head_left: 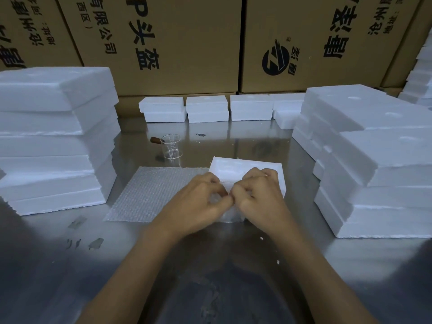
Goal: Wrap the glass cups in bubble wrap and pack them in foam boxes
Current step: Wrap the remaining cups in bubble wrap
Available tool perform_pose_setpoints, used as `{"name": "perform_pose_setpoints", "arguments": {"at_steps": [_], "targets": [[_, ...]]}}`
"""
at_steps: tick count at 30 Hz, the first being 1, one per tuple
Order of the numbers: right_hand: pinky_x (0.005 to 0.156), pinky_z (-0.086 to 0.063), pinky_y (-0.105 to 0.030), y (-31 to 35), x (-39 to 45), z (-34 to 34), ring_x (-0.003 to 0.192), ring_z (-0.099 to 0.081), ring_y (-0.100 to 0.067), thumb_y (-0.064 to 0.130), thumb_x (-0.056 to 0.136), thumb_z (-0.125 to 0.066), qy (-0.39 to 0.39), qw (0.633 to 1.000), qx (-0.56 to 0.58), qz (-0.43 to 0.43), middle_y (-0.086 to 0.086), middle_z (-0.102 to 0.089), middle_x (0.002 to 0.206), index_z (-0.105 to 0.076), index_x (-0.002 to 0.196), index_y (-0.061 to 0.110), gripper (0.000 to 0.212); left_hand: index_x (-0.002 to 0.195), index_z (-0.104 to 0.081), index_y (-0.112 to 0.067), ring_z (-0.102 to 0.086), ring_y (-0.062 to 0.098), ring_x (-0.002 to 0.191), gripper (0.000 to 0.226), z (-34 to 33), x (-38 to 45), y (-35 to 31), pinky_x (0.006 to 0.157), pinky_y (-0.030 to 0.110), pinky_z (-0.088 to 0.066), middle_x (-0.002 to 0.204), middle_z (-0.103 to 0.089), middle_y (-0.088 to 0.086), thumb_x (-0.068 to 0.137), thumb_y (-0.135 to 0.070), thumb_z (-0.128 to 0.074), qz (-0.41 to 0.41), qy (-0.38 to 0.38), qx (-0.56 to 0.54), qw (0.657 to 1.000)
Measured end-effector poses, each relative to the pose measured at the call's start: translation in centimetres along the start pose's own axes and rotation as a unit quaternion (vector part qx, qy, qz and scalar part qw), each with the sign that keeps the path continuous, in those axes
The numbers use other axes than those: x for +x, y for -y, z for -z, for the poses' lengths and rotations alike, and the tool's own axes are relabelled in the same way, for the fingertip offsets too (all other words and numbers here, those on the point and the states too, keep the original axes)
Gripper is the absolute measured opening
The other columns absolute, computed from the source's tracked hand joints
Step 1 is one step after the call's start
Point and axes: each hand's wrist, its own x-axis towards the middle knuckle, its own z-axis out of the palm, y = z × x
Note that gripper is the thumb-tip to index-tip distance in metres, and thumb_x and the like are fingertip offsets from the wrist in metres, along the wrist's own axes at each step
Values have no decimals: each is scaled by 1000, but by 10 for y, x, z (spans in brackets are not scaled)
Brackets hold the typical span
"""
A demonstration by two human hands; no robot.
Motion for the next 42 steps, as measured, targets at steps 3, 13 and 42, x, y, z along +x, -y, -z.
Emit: {"name": "perform_pose_setpoints", "arguments": {"at_steps": [3, 13, 42], "targets": [[88, -42, -32, -6, 4, 9, 97, -55, -5, 18, 77, -44, -213, 971, 98, -55, 13, -71, 82, -72, 66, 24, 31, 96, -68, -31, -52, 1, 99, 56, -11, 0, 2, 86, 28, -47, 104, -53, -20, 70, -76, -47, 26, 25, 19, 999], [113, -31, -33, -53, 11, 12, 138, -41, -23, 21, 96, -47, -27, 954, 85, -286, 0, -47, 150, -44, 147, 27, 52, 105, -39, -54, -51, -16, 99, 49, 10, 2, -3, 70, 17, -45, 110, -49, -38, 66, -70, -65, 19, -221, -123, 967], [88, -53, -32, -55, 19, 8, 101, -65, -12, 24, 90, -54, -175, 879, 318, -309, 10, -71, 101, -70, 100, 28, 19, 141, -46, -42, -16, 4, 144, 56, 14, 56, -2, 115, 40, -19, 153, -30, -18, 90, -62, -53, 48, -133, -71, 987]]}}
